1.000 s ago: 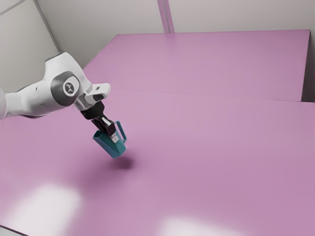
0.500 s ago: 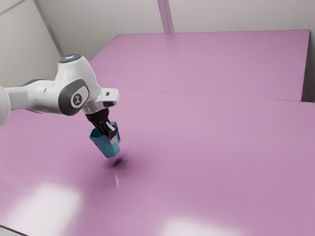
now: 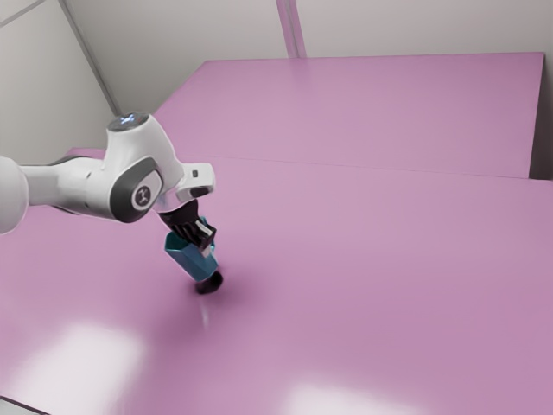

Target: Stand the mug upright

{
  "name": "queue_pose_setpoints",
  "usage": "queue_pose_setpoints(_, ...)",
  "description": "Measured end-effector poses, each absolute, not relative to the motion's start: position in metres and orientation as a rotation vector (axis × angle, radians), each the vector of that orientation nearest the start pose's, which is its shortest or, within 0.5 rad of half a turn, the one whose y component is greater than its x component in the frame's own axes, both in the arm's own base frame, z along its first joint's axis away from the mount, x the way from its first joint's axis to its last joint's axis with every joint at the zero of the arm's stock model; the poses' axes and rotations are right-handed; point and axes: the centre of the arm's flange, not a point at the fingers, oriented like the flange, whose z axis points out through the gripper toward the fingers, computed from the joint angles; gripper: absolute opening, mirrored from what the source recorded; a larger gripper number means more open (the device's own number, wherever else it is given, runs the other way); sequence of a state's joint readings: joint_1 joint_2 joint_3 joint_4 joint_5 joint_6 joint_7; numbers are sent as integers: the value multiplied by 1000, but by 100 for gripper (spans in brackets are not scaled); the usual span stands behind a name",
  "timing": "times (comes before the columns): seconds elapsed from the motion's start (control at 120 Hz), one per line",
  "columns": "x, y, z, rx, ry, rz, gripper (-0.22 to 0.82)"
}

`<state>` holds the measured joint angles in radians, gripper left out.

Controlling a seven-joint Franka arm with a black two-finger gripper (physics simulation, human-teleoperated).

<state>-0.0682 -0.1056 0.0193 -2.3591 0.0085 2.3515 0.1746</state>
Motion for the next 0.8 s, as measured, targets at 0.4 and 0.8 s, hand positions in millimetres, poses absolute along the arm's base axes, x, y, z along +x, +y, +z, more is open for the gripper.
queue_pose_setpoints(0.4,498,-26,357,-3121,267,-79,-17)
queue_pose_setpoints(0.8,498,-30,343,-3130,230,-34,-5)
